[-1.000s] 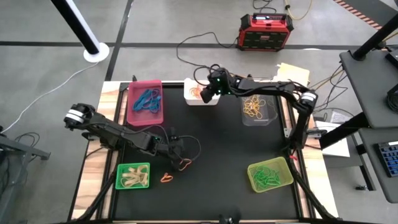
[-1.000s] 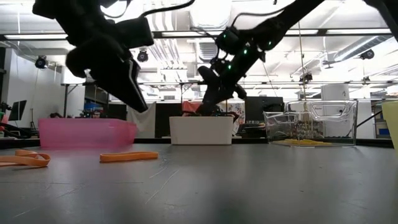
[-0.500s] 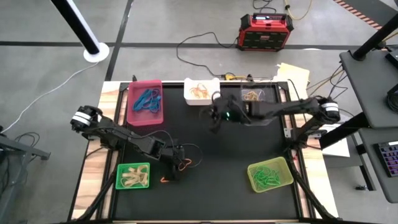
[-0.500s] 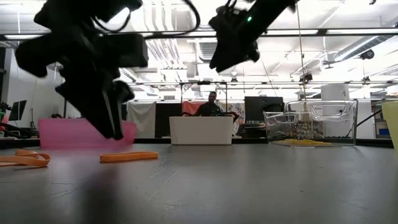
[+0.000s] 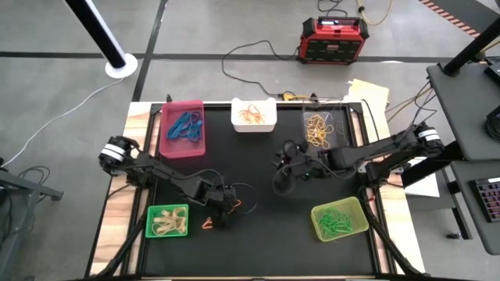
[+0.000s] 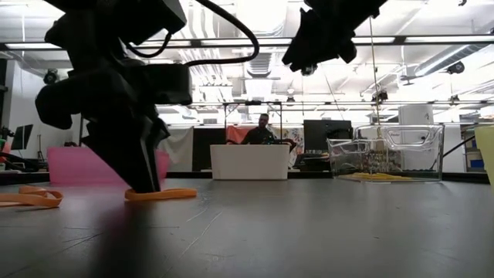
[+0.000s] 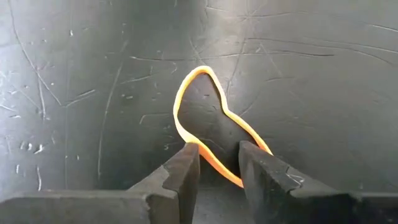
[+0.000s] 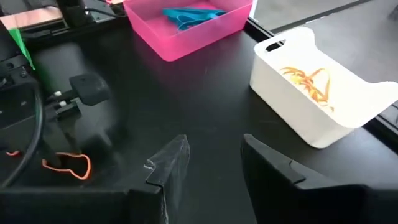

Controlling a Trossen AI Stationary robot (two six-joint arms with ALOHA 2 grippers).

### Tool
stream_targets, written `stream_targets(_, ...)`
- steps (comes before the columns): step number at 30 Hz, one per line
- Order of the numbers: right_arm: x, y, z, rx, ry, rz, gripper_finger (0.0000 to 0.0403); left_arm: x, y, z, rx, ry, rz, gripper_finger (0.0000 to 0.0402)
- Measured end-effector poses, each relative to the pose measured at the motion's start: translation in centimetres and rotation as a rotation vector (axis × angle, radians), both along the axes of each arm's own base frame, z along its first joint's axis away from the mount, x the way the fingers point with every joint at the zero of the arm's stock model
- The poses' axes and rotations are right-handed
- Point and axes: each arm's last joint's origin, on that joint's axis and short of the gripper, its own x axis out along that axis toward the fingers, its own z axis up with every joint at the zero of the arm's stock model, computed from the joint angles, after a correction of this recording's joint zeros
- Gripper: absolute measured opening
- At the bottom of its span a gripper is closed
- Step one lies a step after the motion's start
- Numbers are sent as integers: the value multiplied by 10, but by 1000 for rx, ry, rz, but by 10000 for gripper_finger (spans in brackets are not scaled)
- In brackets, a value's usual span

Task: Sort rubber bands into baskets
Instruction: Put the orange rubber band into the white bin

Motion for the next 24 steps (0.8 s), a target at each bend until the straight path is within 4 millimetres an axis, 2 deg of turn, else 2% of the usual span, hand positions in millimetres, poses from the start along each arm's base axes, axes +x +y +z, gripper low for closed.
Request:
stream_targets(4,2,7,-5,-1,-42,23,140,-1,0,-4,18,17,6,69)
stream_targets(9,5,11,-15,-18,-55,49,134,-2,-1,-1,41,-4,10,7)
stream_targets(15,6,14,-38,-51,2,82,127,-6,-2,13,114,-48,-22,1)
stream_targets(19,17,25,-59,-97,32,194,130,-4,-1,32,166,-131,-29,0)
stream_targets(24,42,42,-89,-143,-26,365,142,-1,-2,50,197,-200,-62,0)
